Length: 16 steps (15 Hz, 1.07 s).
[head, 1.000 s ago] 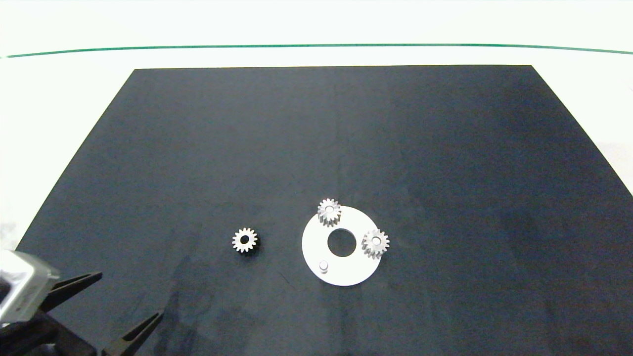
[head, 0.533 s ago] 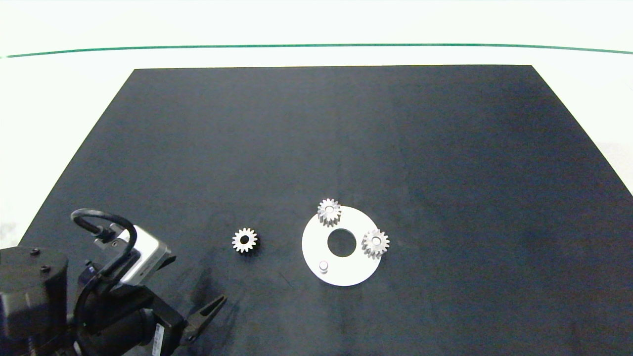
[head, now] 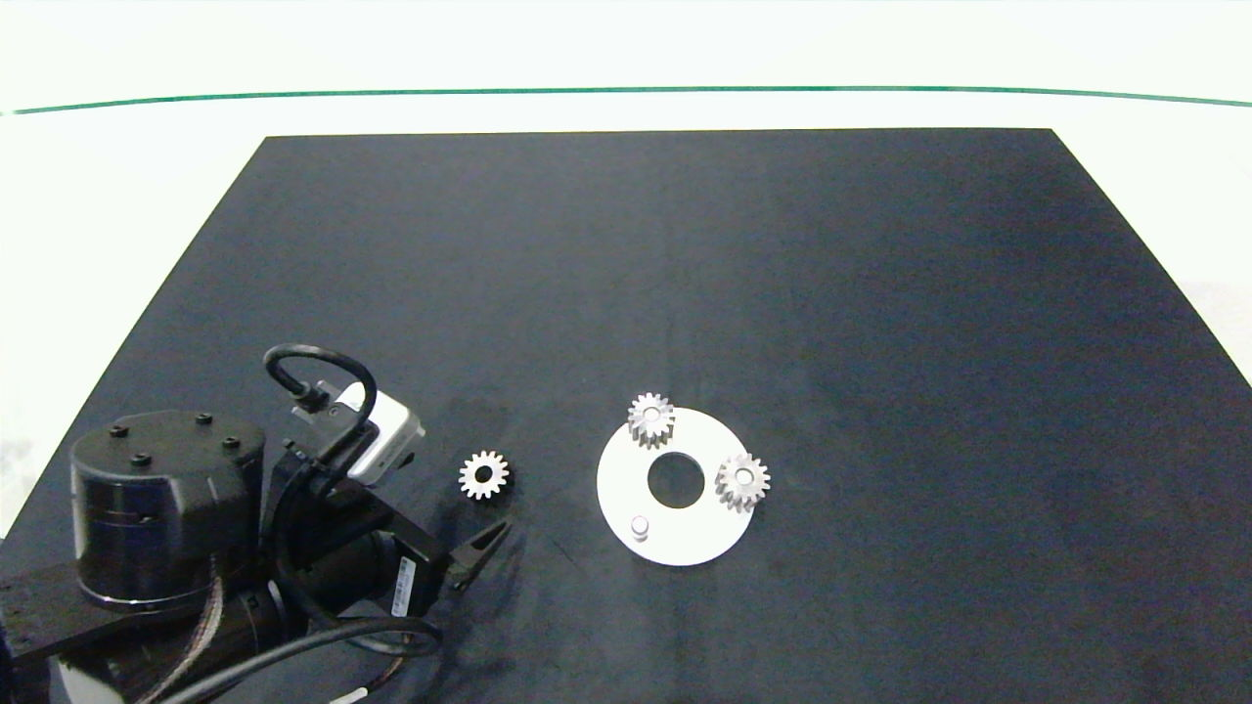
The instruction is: Install three planetary gears onto the carrier pins
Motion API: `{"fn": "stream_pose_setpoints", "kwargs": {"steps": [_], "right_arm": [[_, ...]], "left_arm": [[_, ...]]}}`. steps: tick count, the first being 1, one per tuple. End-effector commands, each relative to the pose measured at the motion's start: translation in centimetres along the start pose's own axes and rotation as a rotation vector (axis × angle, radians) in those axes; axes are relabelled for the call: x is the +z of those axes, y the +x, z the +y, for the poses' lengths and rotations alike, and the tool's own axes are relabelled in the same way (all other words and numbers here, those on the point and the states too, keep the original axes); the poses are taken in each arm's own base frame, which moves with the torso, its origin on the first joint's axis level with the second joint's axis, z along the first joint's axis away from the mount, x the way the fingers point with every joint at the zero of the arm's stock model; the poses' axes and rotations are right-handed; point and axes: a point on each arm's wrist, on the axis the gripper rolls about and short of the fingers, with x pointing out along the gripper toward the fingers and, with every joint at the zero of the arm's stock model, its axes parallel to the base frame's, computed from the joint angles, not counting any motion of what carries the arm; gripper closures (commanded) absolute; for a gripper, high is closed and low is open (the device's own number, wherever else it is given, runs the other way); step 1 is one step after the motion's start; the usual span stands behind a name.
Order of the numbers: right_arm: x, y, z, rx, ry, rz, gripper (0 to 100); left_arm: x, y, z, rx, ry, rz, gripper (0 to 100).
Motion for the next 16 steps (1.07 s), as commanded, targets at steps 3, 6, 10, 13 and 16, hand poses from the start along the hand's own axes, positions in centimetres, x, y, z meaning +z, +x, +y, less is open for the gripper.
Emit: {"fn": "stream_pose_setpoints", "kwargs": {"steps": [3, 6, 10, 13, 16], "right_arm": [[-0.9, 0.0, 0.2, -0.001, -0.013, 0.018, 0], [-1.3, -0.2, 0.2, -0.001, -0.014, 0.02, 0], [-1.6, -0.4, 0.1, 0.0, -0.013, 0.017, 0], [-1.7, -0.6, 0.1, 0.0, -0.014, 0.015, 0], [-1.7, -0.7, 0.0, 0.0, -0.011, 0.01, 0]], "left_arm": [[-0.5, 2.5, -0.6, -0.009, 0.008, 0.024, 0], [-0.4, 3.4, -0.8, -0.007, 0.004, 0.003, 0], [-0.2, 4.0, -0.7, 0.0, 0.011, -0.002, 0], [-0.4, 4.4, -0.4, 0.012, 0.016, 0.011, 6], [-0.5, 4.3, -0.3, 0.011, 0.017, 0.014, 12]]}}
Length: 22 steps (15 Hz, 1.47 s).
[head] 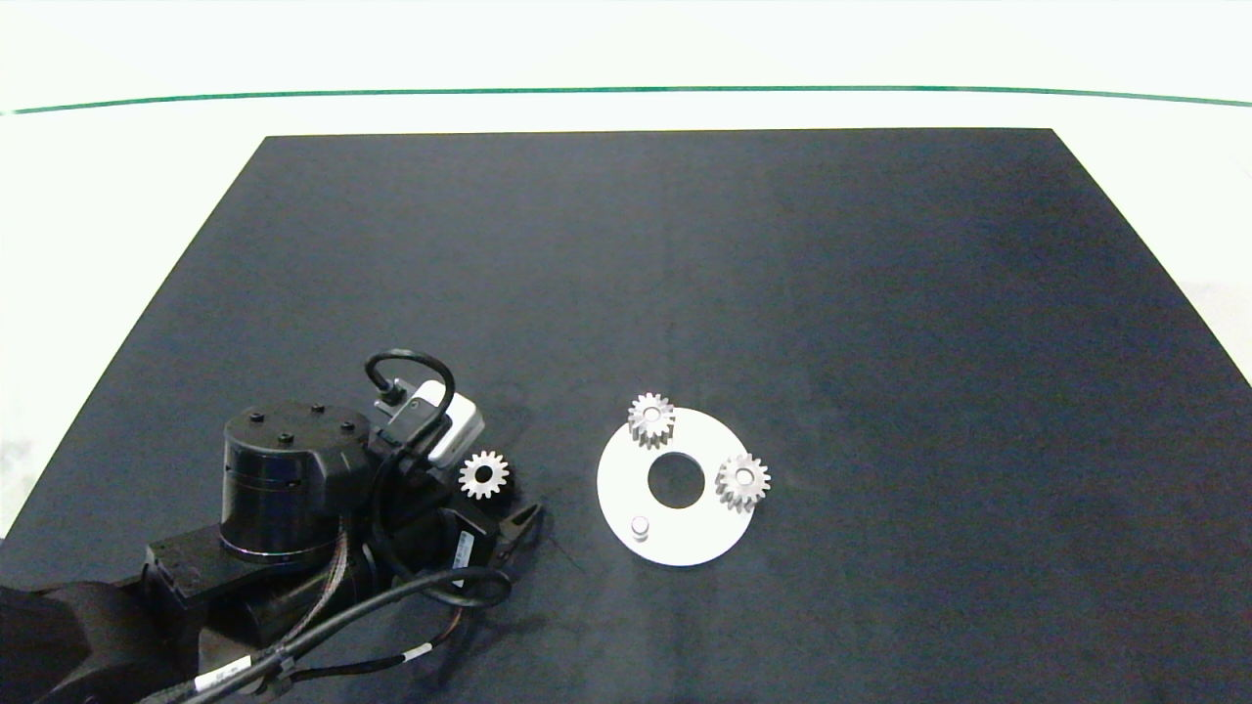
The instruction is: Install three planetary gears onto the carrier pins
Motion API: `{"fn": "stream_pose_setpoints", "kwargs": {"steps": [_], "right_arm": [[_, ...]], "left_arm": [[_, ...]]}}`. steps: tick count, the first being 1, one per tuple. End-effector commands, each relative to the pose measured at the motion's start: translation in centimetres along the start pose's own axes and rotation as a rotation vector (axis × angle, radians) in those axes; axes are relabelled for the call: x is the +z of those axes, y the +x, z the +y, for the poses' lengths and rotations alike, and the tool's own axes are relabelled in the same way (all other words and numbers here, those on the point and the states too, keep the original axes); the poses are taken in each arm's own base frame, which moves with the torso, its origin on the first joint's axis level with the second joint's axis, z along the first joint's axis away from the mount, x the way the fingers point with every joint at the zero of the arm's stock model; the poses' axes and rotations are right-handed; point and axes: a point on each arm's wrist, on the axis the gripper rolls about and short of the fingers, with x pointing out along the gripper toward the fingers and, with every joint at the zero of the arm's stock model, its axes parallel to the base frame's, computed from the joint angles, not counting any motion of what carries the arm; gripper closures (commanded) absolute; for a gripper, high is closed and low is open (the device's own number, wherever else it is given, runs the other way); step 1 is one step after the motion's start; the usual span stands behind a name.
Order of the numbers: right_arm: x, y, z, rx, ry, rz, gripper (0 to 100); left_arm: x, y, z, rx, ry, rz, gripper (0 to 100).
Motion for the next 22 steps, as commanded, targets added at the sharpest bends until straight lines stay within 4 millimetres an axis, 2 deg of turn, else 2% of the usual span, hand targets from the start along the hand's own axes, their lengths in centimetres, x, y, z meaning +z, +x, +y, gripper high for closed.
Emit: {"fn": "stream_pose_setpoints", "kwargs": {"steps": [1, 22], "right_arm": [[0.0, -0.01, -0.01, -0.002, -0.002, 0.0, 0], [0.36, -0.14, -0.19, 0.0, 0.008, -0.016, 0]], "left_arm": [[-0.04, -0.12, 0.04, 0.001, 0.001, -0.002, 14], [-0.12, 0.23, -0.03, 0.007, 0.018, -0.007, 56]]}}
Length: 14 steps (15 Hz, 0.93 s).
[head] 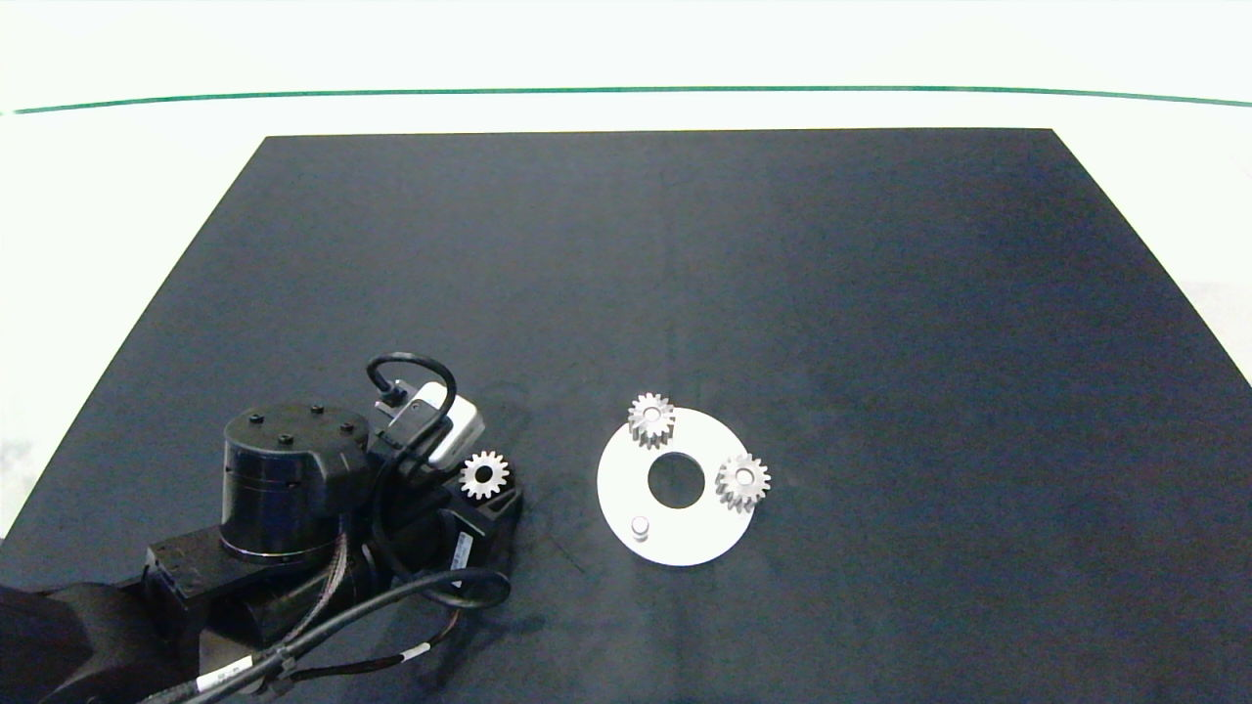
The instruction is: Install three planetary gears onto the carrier pins
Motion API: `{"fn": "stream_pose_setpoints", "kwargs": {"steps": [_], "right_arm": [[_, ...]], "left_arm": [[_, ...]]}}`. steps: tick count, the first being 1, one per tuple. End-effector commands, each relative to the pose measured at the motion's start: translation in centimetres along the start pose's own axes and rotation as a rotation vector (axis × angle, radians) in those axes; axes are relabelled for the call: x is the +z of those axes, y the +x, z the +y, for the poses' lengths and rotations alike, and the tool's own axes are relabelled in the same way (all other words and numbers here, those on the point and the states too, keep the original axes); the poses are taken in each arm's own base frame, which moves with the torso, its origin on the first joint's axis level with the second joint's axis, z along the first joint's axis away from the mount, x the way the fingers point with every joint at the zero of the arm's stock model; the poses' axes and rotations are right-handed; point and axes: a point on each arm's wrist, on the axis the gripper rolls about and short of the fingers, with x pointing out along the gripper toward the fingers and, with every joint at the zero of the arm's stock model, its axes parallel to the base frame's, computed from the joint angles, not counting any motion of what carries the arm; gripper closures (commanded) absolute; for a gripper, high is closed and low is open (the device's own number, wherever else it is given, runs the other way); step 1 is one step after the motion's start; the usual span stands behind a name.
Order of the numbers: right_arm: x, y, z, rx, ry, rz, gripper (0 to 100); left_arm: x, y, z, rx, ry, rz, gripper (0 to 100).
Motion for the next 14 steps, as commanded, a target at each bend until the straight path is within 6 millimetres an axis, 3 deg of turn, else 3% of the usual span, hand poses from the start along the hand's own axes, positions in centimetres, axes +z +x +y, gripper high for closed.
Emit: {"fn": "stream_pose_setpoints", "kwargs": {"steps": [1, 14], "right_arm": [[0.22, 0.03, -0.04, 0.0, -0.002, -0.002, 0], [0.22, -0.02, -0.07, -0.001, 0.0, -0.006, 0]], "left_arm": [[0.17, 0.15, -0.07, 0.001, 0.004, -0.018, 59], [-0.38, 0.08, -0.14, -0.001, 0.014, -0.002, 84]]}}
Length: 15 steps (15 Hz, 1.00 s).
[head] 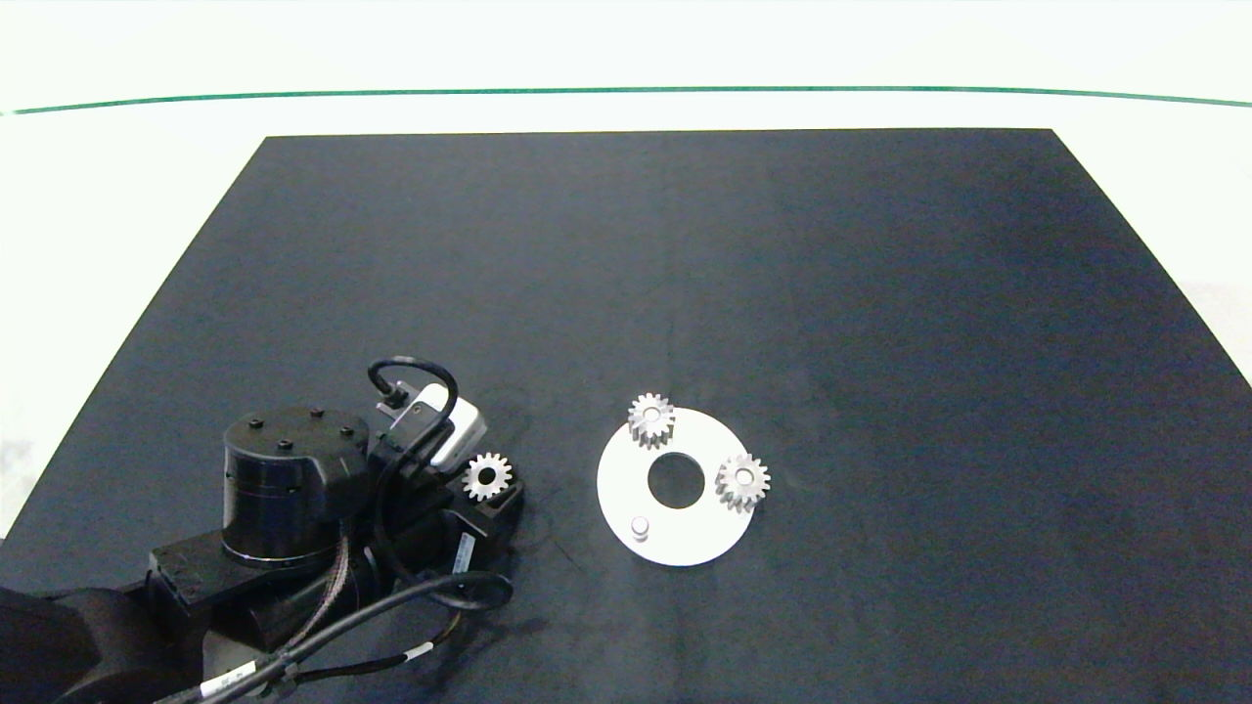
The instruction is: Install three planetary gears onto the carrier pins
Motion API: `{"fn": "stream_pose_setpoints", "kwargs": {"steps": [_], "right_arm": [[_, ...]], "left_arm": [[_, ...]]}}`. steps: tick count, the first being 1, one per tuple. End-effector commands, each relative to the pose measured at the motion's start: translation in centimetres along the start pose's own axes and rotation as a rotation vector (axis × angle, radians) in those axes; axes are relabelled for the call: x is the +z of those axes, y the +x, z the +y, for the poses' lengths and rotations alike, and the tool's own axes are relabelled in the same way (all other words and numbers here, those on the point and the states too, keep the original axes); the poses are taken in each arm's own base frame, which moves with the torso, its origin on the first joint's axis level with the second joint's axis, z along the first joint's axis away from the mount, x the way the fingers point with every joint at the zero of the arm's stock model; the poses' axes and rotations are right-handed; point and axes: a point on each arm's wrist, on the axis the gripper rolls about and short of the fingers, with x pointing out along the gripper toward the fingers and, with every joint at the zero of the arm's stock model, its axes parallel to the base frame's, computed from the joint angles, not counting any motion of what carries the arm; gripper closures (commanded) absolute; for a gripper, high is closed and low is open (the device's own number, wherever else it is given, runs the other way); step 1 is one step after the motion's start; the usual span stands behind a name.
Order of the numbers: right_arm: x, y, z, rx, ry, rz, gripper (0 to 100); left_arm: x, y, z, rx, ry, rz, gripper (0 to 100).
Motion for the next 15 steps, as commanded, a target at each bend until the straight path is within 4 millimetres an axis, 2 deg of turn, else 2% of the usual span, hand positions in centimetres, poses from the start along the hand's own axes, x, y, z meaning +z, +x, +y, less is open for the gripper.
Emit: {"fn": "stream_pose_setpoints", "kwargs": {"steps": [1, 6, 9, 15], "right_arm": [[0.0, 0.0, 0.0, -0.003, -0.003, 0.003, 0], [0.0, -0.1, -0.1, -0.005, 0.0, -0.002, 0], [0.0, -0.1, -0.1, -0.005, 0.001, -0.003, 0], [-0.1, -0.2, -0.1, -0.004, 0.004, -0.007, 0]], "left_arm": [[-0.2, 0.0, 0.0, 0.003, 0.003, 0.006, 86], [-0.1, -0.4, 0.2, 0.007, 0.006, -0.005, 93], [0.0, -2.1, 0.4, 0.009, 0.005, -0.033, 93], [2.2, -4.6, 0.8, 0.034, 0.005, -0.154, 93]]}}
